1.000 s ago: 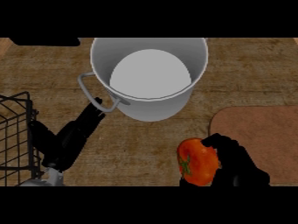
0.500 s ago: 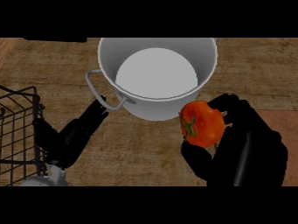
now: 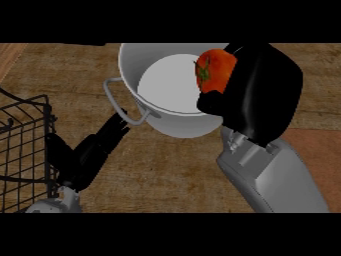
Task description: Pick the tomato from the cutting board and place it in the pot
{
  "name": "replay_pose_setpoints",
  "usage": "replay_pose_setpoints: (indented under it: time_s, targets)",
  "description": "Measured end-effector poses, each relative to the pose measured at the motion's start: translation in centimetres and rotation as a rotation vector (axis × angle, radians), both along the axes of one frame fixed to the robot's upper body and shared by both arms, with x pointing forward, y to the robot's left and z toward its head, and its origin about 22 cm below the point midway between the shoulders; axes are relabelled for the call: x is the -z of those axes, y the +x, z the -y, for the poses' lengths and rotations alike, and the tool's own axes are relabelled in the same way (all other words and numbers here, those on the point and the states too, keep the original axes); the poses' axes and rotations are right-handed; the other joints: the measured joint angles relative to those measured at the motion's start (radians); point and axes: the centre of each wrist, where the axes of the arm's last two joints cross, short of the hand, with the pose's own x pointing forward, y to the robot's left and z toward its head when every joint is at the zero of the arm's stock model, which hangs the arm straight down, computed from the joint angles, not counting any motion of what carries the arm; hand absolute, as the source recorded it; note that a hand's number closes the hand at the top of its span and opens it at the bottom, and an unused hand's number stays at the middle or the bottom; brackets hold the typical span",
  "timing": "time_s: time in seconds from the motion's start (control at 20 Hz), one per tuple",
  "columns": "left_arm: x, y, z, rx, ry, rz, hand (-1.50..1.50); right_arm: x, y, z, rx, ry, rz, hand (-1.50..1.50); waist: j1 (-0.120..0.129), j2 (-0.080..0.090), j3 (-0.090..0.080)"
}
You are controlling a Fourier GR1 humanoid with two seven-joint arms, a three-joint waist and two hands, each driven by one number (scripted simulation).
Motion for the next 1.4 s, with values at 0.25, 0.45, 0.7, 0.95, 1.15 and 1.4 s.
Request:
replay_pose_setpoints:
  time_s: [0.25, 0.45, 0.7, 0.95, 1.15, 1.4]
  targets:
    - [0.0, 0.2, 0.0, 0.004, 0.005, 0.005, 0.0, -1.3, 5.0, -0.9, 0.005, 0.003, -0.063, 1.5, 0.003, 0.004, 0.001]
    - [-0.1, 0.1, -0.7, 0.0, 0.004, 0.007, 0.0, -1.4, 8.5, -0.9, 0.017, 0.026, -0.111, 1.5, 0.005, 0.007, 0.002]
    - [-0.3, 0.4, -0.2, 0.01, -0.002, 0.016, 0.0, 0.2, 11.8, -0.6, 0.017, 0.096, -0.114, 1.5, 0.007, 0.013, 0.003]
    - [-0.1, 0.5, 0.2, 0.02, 0.0, 0.018, 0.0, 1.9, 14.3, -0.5, 0.032, 0.177, -0.149, 1.5, 0.021, 0.019, 0.003]
    - [-0.1, 0.7, 0.6, 0.031, -0.004, 0.022, 0.0, 3.0, 15.2, 0.4, 0.053, 0.327, -0.105, -1.5, 0.031, 0.024, 0.004]
    - [-0.2, 1.0, 1.0, 0.045, 0.001, 0.025, 0.0, 4.0, 15.9, 1.1, 0.049, 0.493, 0.017, -1.5, 0.041, 0.029, 0.005]
